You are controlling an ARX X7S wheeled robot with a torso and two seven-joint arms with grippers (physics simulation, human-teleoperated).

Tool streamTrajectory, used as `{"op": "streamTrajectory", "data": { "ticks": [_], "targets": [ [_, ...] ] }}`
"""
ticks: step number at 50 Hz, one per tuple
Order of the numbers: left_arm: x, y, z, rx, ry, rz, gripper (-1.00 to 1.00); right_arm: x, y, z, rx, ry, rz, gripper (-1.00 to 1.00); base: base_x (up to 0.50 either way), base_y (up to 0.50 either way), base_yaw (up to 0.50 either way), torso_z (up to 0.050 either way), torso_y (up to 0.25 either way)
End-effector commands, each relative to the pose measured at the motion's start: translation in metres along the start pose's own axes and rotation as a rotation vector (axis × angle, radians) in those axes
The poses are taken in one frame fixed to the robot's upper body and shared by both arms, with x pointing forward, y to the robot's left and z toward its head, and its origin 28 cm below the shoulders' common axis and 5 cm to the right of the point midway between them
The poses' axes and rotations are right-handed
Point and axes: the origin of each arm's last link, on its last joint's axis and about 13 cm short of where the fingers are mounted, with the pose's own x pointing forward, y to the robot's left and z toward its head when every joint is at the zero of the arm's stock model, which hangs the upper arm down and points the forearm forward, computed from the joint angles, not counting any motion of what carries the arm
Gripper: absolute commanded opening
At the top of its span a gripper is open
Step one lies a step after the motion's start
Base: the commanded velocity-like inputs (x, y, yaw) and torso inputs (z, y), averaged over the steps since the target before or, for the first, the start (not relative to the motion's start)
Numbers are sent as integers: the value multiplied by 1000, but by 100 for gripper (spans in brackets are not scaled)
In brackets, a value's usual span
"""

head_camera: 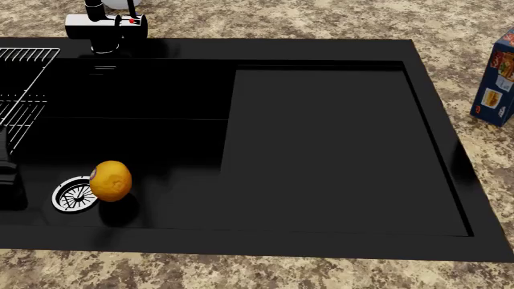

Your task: Pick the lime from the counter and place it in the sink

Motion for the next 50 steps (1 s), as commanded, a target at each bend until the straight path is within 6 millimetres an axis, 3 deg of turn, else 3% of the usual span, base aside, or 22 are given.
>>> {"op": "streamTrajectory", "data": {
  "ticks": [1,28,50],
  "targets": [
    [0,-1,-1,0,5,-4,100,10,2,-8,2,35,18,100,0,0,0,0,0],
    [1,-2,-8,-10,17,-8,100,42,4,-3,-15,71,15,100,0,0,0,0,0],
    [-1,-2,-10,-10,21,-7,100,66,1,-16,25,123,10,100,0,0,0,0,0]
  ]
}}
